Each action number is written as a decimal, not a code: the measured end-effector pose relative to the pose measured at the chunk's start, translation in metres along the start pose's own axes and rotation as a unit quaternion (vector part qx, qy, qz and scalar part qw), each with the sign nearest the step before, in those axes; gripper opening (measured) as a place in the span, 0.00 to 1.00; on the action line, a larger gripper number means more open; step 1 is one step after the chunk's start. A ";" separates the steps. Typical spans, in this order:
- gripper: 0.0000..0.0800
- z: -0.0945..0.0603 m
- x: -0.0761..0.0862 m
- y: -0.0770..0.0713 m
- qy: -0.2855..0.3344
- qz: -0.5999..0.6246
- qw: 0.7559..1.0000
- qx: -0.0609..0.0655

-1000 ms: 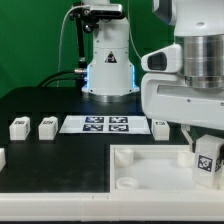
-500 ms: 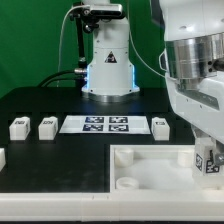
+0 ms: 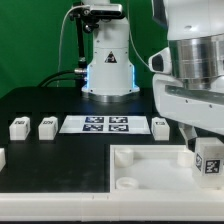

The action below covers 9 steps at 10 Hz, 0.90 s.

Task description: Assemble one leg

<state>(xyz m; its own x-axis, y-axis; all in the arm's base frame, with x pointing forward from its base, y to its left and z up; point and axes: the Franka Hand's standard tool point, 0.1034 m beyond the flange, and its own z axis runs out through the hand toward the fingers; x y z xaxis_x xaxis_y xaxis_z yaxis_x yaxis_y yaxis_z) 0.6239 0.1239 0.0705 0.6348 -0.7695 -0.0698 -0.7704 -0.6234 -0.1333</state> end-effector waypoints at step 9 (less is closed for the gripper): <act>0.81 -0.004 0.016 0.004 0.029 -0.526 0.849 -0.041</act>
Offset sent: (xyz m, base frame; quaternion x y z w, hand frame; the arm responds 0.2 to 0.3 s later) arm 0.0000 0.0000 0.0000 0.0000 0.0000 -0.2667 0.9638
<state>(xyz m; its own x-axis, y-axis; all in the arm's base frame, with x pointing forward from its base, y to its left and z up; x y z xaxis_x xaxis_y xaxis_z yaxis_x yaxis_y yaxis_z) 0.6309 0.1090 0.0730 0.9720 0.2148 0.0952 0.2178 -0.9757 -0.0226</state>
